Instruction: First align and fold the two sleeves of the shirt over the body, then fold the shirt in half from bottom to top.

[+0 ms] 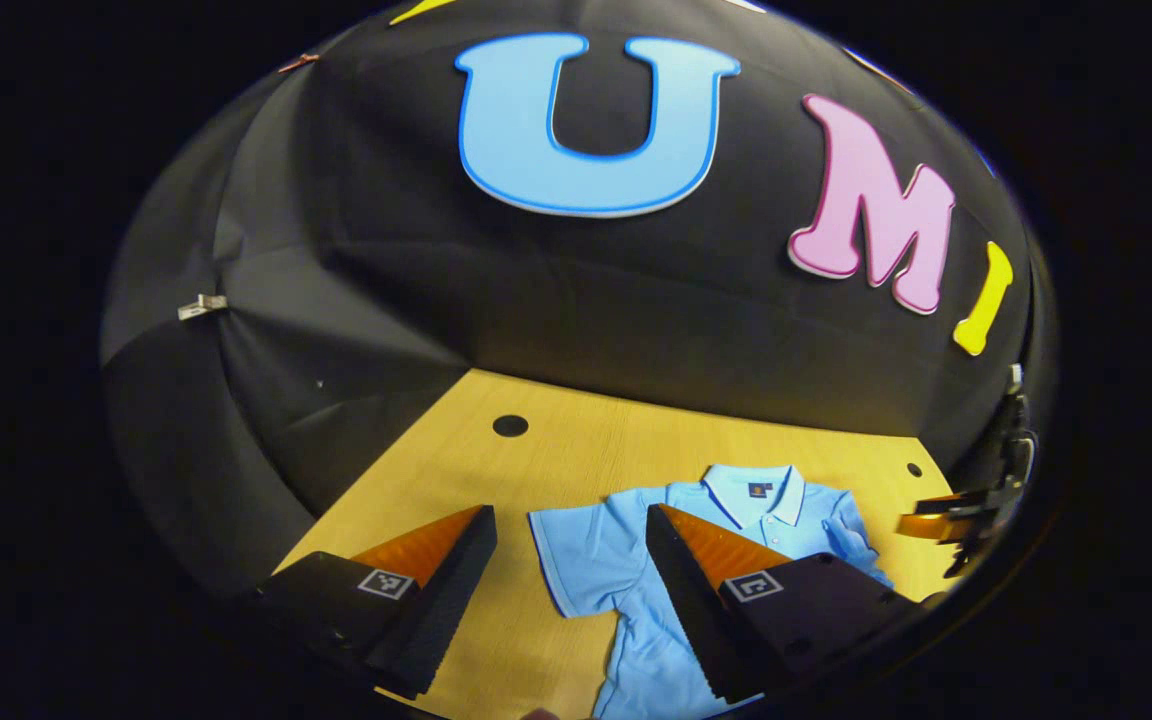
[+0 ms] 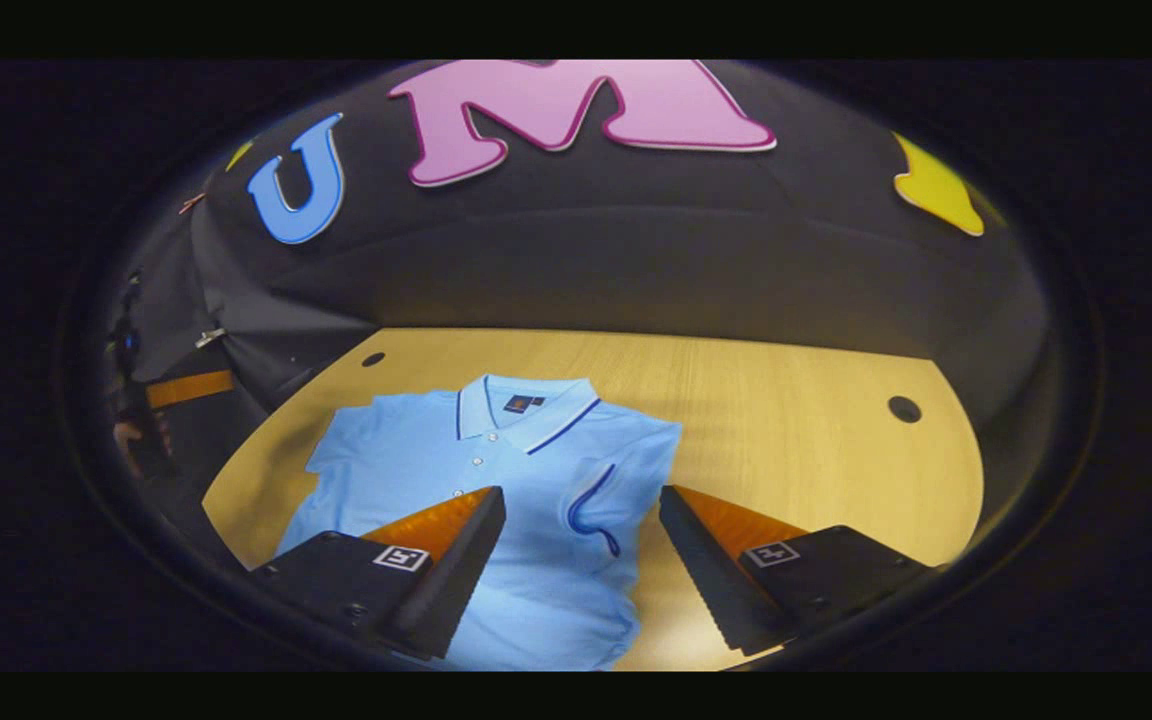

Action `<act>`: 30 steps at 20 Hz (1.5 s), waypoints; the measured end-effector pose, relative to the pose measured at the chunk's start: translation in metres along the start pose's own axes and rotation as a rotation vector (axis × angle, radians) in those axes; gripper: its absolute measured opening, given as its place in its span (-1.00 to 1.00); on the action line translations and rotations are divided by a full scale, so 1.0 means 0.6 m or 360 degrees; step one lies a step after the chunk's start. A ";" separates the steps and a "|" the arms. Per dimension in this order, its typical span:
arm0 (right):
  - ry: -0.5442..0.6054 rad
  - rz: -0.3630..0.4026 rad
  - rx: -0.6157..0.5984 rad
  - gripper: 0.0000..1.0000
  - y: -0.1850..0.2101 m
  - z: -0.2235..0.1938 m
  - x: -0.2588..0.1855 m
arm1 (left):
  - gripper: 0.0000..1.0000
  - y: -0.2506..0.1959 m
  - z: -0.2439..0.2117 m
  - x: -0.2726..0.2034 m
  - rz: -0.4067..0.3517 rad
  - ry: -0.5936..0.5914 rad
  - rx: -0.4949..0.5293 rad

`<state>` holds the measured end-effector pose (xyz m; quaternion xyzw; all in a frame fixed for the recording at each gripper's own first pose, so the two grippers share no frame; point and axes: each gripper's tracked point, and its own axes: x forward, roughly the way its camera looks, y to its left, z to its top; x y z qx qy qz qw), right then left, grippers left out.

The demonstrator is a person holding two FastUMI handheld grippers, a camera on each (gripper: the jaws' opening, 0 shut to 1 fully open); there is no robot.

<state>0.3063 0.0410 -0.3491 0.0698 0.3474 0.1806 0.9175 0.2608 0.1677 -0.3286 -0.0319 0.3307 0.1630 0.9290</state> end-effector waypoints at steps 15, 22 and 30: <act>0.0073 -0.0304 0.0295 0.95 -0.163 -0.123 -0.191 | 0.89 0.002 -0.185 0.223 0.0090 0.0588 0.0127; 0.0035 -0.0257 0.0385 0.96 -0.158 -0.110 -0.193 | -0.86 -0.037 -0.179 0.225 -0.0001 0.0557 0.0142; 0.0009 -0.0210 0.0358 0.96 -0.121 -0.101 -0.174 | -0.87 -0.198 -0.102 0.155 -0.0501 0.0367 0.0212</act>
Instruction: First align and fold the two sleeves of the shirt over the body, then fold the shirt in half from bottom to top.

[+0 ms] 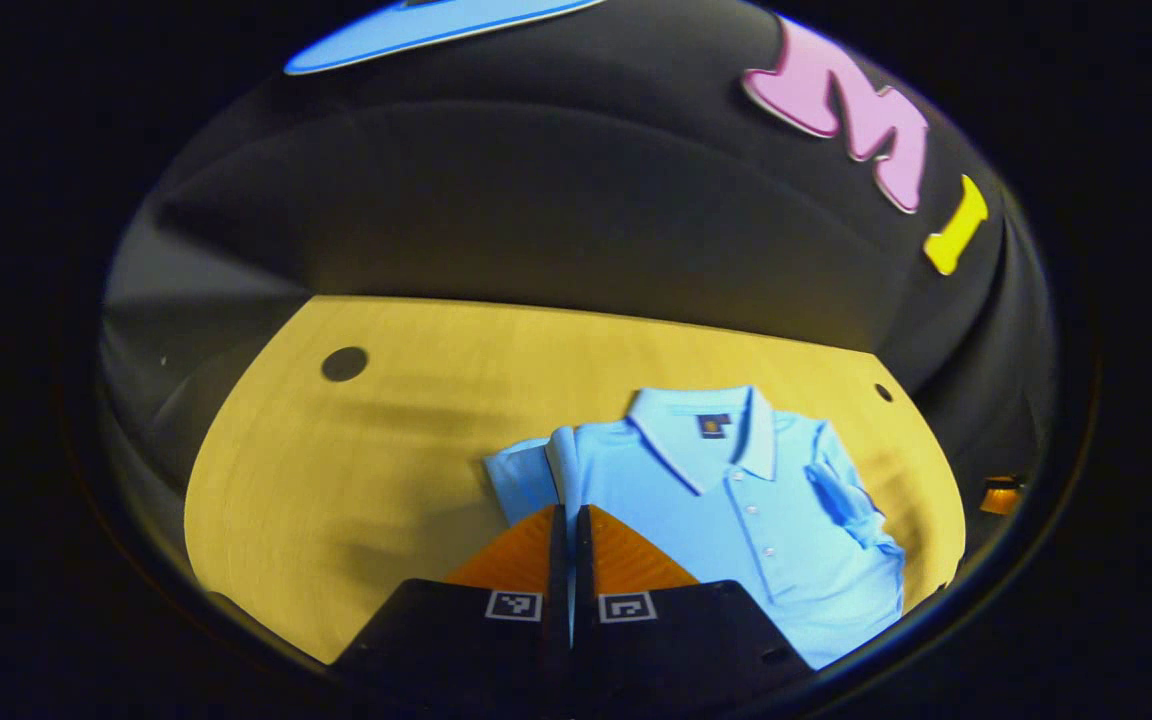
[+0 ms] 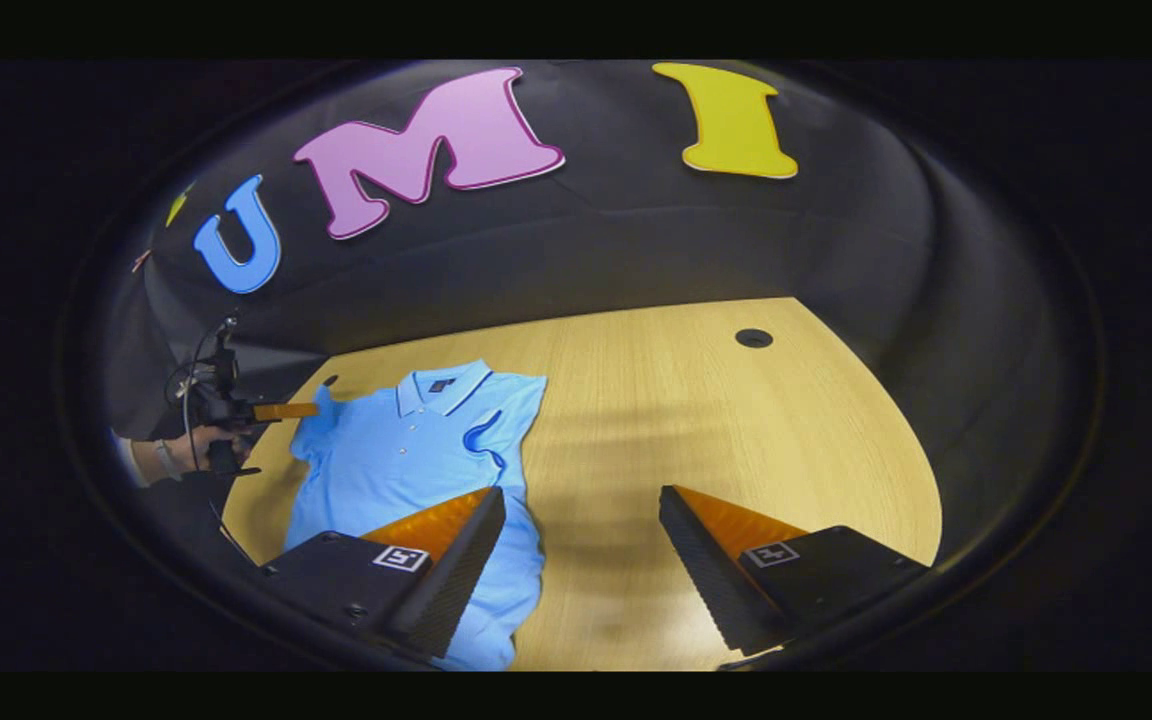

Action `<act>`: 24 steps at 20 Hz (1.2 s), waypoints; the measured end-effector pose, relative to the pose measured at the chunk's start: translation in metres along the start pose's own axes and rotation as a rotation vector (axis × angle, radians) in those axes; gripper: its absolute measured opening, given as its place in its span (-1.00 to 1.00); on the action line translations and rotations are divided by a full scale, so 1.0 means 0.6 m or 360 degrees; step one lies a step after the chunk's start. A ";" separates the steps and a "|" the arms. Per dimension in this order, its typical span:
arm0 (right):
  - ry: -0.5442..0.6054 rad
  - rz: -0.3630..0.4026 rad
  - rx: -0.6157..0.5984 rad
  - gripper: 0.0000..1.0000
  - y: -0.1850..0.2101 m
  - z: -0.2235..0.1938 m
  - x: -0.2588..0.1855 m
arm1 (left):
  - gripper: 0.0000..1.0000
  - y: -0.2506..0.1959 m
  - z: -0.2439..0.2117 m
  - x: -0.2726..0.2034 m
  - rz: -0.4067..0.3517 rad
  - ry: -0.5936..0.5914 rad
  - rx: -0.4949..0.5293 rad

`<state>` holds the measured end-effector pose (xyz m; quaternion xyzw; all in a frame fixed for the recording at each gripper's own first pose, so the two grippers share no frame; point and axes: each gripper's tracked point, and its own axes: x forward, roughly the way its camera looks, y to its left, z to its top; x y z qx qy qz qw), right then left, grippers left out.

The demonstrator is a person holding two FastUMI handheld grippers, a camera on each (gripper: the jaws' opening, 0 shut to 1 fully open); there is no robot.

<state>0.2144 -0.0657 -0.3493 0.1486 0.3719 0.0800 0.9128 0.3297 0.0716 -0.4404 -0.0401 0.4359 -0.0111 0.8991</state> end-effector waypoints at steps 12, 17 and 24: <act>0.0075 0.0111 0.0014 0.96 0.049 -0.070 -0.043 | 0.89 -0.059 -0.069 -0.121 -0.0060 0.0166 -0.0084; 0.0187 0.0124 0.0022 0.96 0.078 -0.157 -0.093 | 0.91 -0.010 -0.231 -0.311 -0.0061 0.0288 -0.0069; 0.0444 0.0126 0.0081 0.96 0.140 -0.330 -0.155 | 0.92 -0.035 -0.460 -0.413 -0.0121 0.0628 -0.0190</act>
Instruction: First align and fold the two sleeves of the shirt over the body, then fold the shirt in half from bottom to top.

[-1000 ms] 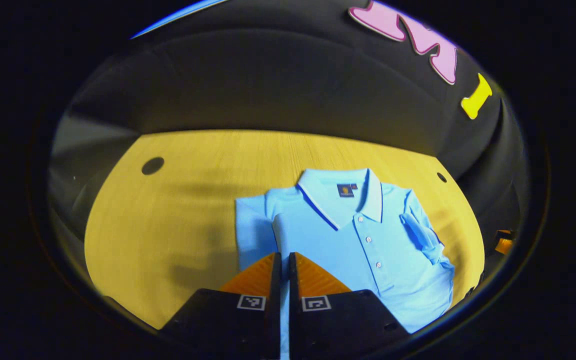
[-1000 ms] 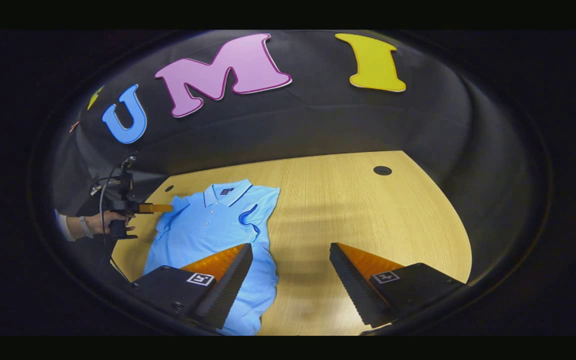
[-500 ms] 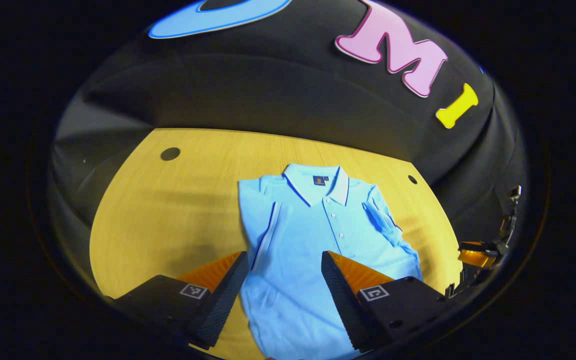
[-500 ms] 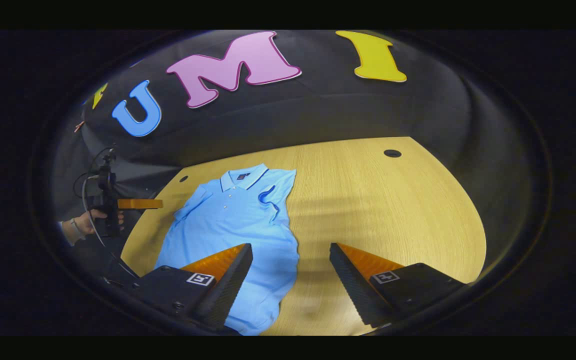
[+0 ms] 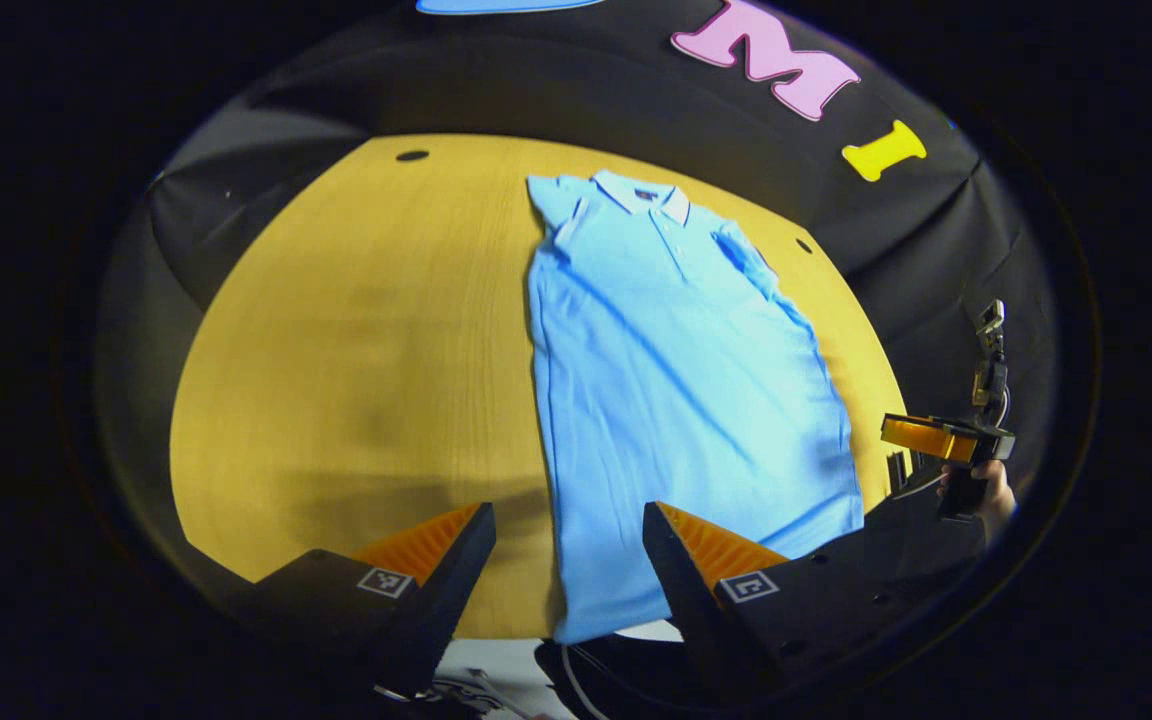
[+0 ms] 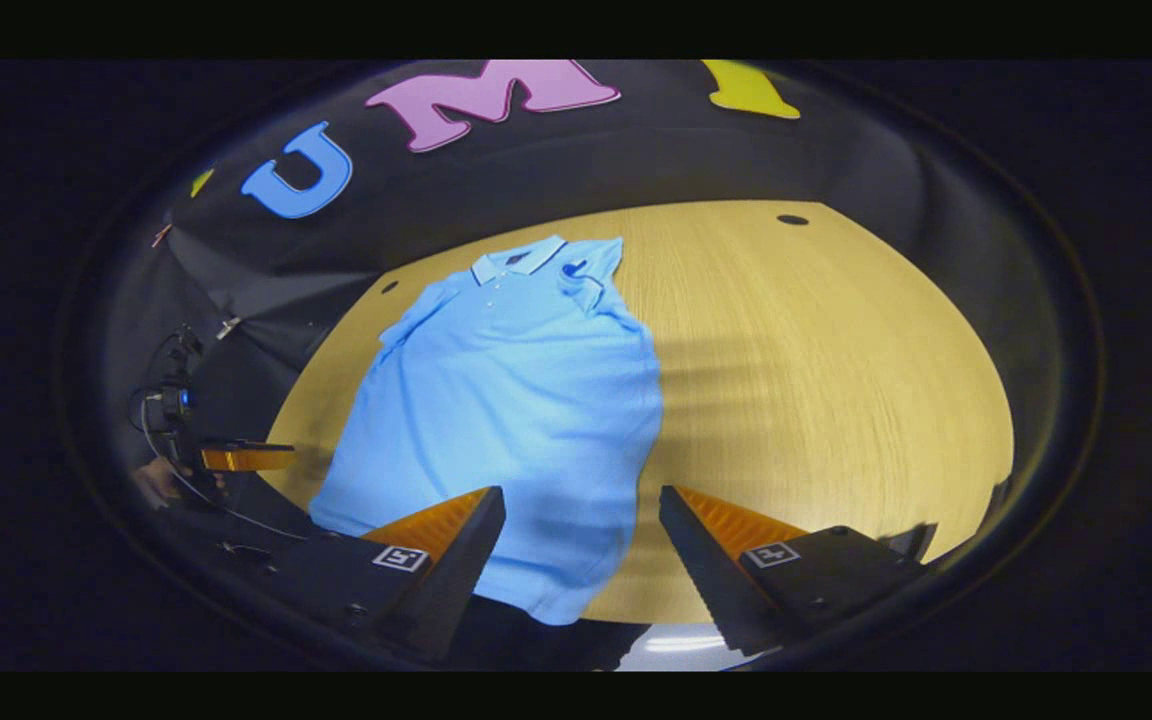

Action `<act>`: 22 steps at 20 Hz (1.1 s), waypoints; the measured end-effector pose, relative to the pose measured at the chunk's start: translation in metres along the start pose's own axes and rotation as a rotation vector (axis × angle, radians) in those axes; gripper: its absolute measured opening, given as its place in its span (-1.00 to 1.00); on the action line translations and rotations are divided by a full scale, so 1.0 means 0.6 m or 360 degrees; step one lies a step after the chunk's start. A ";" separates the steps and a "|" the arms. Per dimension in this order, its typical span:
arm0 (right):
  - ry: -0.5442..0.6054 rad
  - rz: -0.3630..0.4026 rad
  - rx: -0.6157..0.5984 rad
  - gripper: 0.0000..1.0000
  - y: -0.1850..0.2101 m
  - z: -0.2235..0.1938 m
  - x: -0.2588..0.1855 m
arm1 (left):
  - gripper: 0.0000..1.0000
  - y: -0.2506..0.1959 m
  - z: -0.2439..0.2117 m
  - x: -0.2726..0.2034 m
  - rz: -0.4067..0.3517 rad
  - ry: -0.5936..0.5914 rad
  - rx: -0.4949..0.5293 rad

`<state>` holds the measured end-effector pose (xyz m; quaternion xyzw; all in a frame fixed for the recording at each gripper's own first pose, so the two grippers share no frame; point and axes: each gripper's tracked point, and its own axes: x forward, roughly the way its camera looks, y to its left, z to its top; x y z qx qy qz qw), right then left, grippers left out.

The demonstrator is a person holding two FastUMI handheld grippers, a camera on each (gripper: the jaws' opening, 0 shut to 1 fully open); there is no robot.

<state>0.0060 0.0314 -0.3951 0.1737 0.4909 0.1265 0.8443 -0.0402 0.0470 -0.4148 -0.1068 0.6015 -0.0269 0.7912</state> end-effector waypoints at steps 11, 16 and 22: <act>0.0336 -0.0162 0.0179 0.96 -0.006 -0.136 0.006 | 0.89 -0.018 -0.110 0.018 -0.0024 0.0279 -0.0059; 0.0425 -0.0180 0.0108 0.95 0.011 -0.137 0.024 | 0.85 -0.014 -0.121 0.016 0.0037 0.0343 -0.0130; 0.0522 -0.0218 -0.0012 0.48 0.012 -0.141 0.032 | 0.14 -0.046 -0.129 0.041 -0.0073 0.0343 -0.0066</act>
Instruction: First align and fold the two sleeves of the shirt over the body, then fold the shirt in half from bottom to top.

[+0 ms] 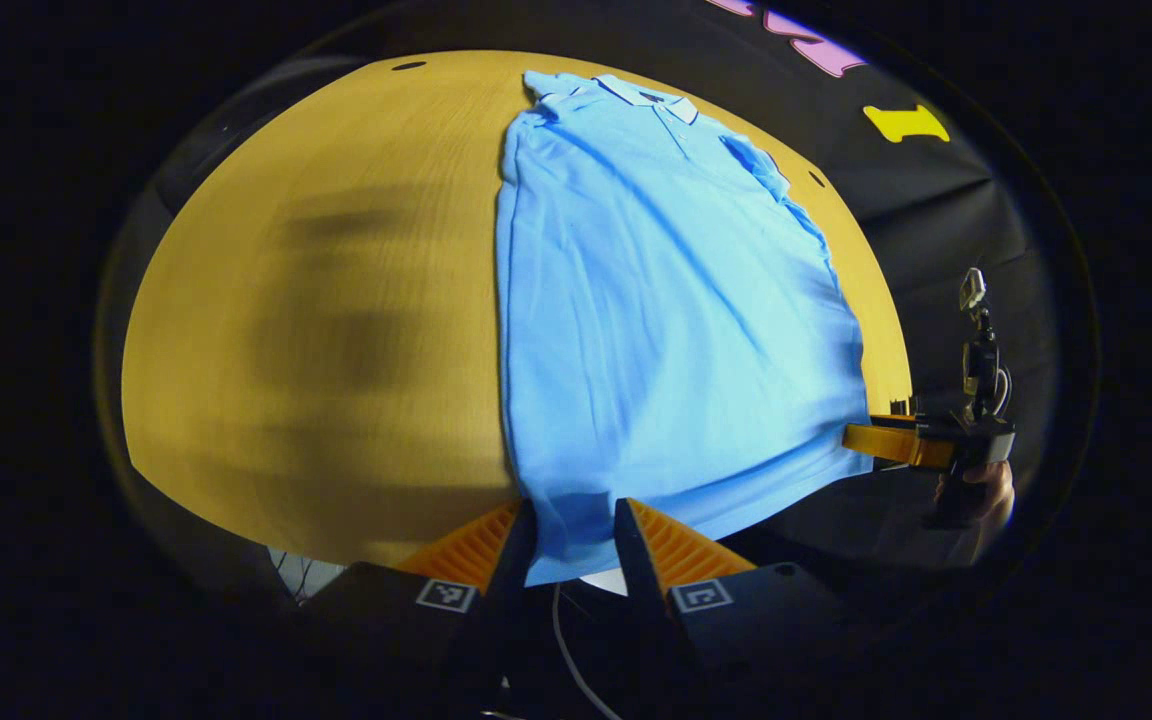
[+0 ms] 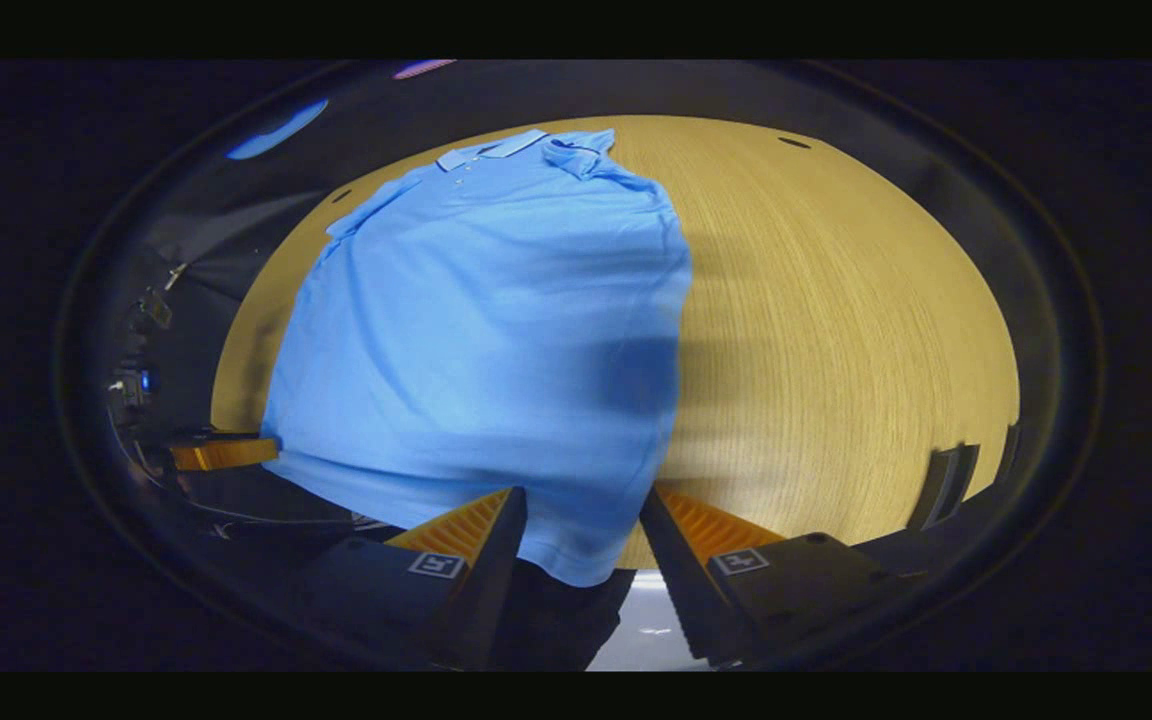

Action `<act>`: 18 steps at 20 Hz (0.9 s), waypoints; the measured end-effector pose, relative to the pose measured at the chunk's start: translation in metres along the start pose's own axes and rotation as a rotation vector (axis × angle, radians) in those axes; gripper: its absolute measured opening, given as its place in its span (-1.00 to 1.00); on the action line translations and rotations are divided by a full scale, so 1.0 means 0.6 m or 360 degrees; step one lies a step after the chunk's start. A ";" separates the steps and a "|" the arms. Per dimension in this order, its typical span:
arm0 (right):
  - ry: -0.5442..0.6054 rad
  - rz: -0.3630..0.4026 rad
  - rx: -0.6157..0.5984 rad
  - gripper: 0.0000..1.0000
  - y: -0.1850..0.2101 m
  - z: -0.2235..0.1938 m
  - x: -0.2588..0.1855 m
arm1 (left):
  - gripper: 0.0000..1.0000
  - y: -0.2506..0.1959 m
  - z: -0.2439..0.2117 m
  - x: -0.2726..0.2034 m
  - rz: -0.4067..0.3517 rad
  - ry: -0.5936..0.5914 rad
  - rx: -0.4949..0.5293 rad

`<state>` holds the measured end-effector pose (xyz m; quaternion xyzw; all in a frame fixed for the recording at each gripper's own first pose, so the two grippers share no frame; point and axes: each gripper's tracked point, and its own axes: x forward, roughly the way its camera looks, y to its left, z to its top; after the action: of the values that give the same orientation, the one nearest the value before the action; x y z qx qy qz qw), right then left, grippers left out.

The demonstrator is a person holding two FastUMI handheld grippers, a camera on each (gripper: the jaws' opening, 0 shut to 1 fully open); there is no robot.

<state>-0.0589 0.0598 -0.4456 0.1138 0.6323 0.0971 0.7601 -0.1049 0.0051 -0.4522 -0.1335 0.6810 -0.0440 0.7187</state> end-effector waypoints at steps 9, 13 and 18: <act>-0.0071 0.0275 0.0215 -0.90 0.013 0.018 0.007 | -0.87 -0.004 0.021 -0.004 0.0001 -0.0086 0.0163; -0.0145 0.0382 0.0163 -0.91 0.031 0.042 -0.006 | -0.88 -0.019 0.049 -0.025 -0.0083 -0.0149 0.0200; -0.0372 0.0630 0.0120 -1.00 0.085 0.129 -0.054 | -0.87 -0.035 0.125 -0.072 -0.0154 -0.0325 0.0213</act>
<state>0.0111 0.0952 -0.3869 0.2745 0.5084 0.2067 0.7896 -0.0312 0.0052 -0.4025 -0.1217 0.5925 -0.1102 0.7887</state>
